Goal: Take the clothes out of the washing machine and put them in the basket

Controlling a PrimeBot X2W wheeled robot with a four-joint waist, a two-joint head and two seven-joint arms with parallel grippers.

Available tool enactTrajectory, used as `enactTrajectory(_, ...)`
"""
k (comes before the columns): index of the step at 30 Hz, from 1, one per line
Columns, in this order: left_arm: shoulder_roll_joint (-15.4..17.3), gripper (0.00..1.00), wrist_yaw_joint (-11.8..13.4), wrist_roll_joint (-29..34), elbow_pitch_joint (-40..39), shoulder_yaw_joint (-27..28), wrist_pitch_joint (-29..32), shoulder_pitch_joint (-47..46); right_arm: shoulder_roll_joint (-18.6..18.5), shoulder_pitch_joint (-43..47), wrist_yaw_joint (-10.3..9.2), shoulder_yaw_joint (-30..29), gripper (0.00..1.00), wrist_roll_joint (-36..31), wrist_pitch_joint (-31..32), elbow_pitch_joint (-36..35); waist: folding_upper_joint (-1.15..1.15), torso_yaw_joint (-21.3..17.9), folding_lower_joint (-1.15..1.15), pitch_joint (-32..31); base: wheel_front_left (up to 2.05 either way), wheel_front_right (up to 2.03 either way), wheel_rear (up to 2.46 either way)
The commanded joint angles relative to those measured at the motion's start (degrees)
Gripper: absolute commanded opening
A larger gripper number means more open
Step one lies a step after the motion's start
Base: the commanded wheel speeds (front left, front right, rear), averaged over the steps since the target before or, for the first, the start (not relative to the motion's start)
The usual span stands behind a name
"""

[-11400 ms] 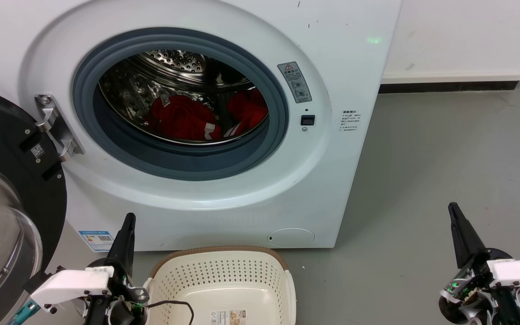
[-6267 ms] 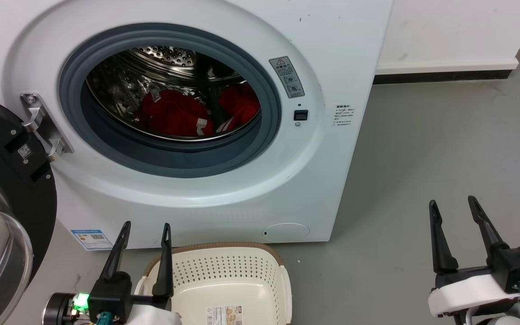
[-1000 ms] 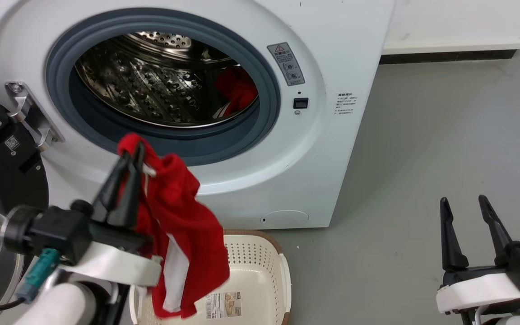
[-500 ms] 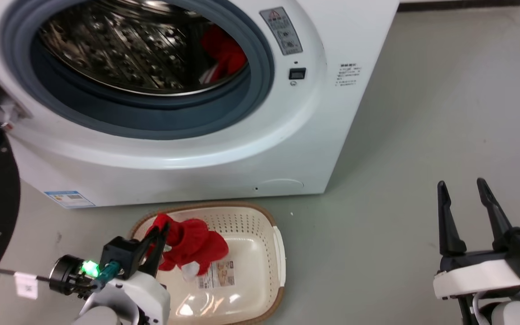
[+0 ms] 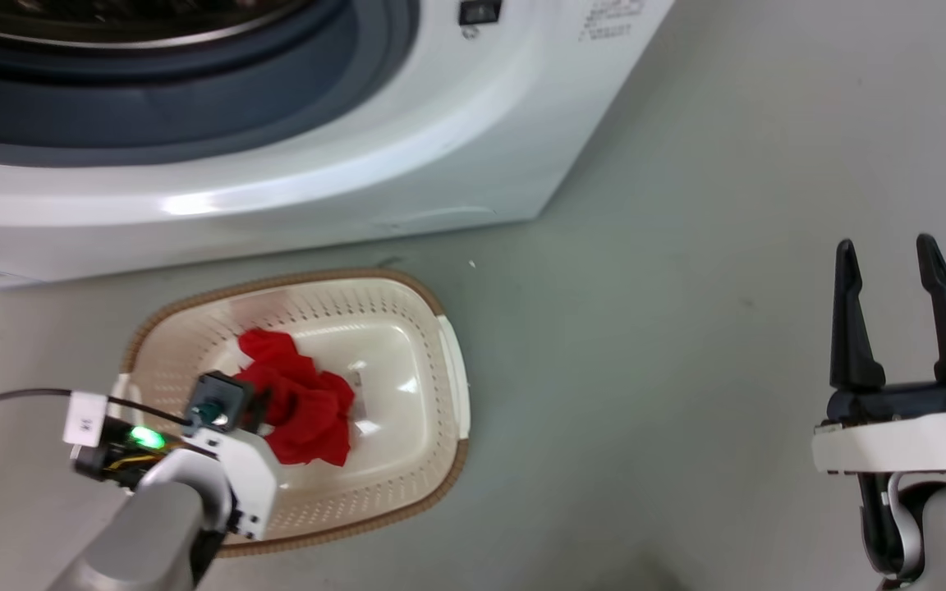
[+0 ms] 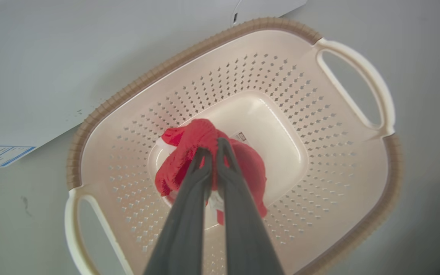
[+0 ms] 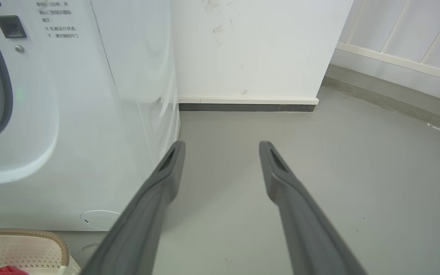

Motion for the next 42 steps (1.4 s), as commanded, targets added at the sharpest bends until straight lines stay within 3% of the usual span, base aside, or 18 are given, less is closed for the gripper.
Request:
enactTrajectory(1,-0.22,0.00,-0.46,0.02,2.17,0.26,-0.34,-1.69,0.10,-1.34,-0.08,0.30,1.00,0.40,-0.12,-0.48,0.00,-2.43,-0.01,3.47,0.00,0.00,0.00)
enactTrajectory(10,-1.26,0.00,-2.26,-0.52,11.43,1.62,-1.72,-6.42,0.10,-3.04,-0.08,1.71,1.00,2.31,-0.12,-1.21,0.00,-4.70,-0.01,8.53,0.00,0.00,0.00)
enactTrajectory(17,-2.36,0.00,-2.08,-0.47,13.90,2.86,-2.14,-7.91,0.09,-3.53,-0.08,1.59,1.00,2.84,-0.12,-0.72,0.00,-4.69,-0.01,9.57,0.00,0.00,0.00)
enactTrajectory(19,-2.53,1.00,-1.51,0.06,12.98,3.29,-2.16,-7.32,0.09,-3.47,-0.08,1.49,1.00,2.64,-0.12,-0.31,0.00,-4.28,-0.01,8.96,0.00,0.00,0.00)
enactTrajectory(27,-3.58,1.00,-0.99,1.08,7.85,7.04,-2.06,-2.33,0.09,-2.83,-0.08,0.93,1.00,0.79,-0.12,1.52,0.00,-1.74,-0.01,2.61,0.00,0.00,0.00)
enactTrajectory(34,-4.02,1.00,-1.26,2.80,-1.43,14.52,-2.07,4.01,0.09,-1.07,-0.08,0.15,1.00,-0.39,-0.12,2.94,0.00,1.20,-0.01,-4.09,0.00,0.00,0.00)
enactTrajectory(42,-6.70,1.00,-2.53,5.73,-12.32,24.75,-2.07,11.94,0.09,0.96,-0.08,0.06,1.00,-1.36,-0.13,4.27,0.00,3.77,-0.01,-10.38,0.00,0.00,0.00)
